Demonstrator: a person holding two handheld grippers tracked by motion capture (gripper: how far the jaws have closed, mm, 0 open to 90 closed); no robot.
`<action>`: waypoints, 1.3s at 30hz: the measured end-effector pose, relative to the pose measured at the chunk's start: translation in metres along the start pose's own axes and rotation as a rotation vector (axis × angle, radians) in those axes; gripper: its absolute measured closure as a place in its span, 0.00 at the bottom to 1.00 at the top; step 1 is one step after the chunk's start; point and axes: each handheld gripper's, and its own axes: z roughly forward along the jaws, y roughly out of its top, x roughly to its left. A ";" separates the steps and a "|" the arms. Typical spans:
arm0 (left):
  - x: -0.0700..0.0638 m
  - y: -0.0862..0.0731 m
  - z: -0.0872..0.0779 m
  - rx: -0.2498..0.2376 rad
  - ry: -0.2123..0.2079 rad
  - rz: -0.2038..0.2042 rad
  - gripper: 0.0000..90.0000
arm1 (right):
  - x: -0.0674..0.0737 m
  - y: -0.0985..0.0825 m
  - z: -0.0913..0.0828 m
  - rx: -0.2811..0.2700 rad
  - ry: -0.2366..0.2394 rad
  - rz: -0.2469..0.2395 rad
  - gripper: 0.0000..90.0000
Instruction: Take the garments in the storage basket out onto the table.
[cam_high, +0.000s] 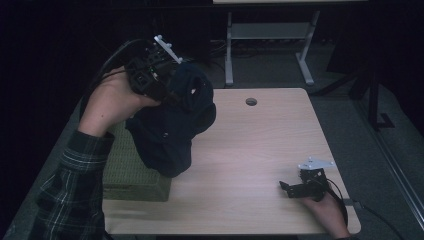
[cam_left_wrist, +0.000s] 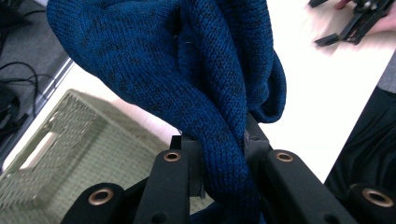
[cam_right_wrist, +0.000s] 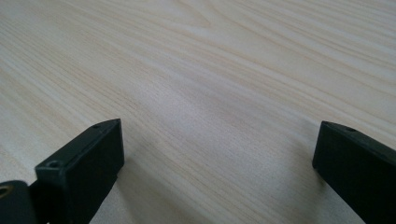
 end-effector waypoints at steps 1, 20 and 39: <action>-0.001 0.002 0.002 -0.001 -0.006 0.004 0.85 | 0.000 0.000 0.000 0.000 0.001 -0.002 0.02; -0.025 0.047 0.042 0.010 -0.103 0.070 0.85 | 0.000 0.000 0.000 0.000 -0.001 -0.002 0.02; -0.049 0.062 0.093 0.018 -0.177 0.093 0.85 | 0.000 0.000 0.000 0.000 0.000 0.001 0.02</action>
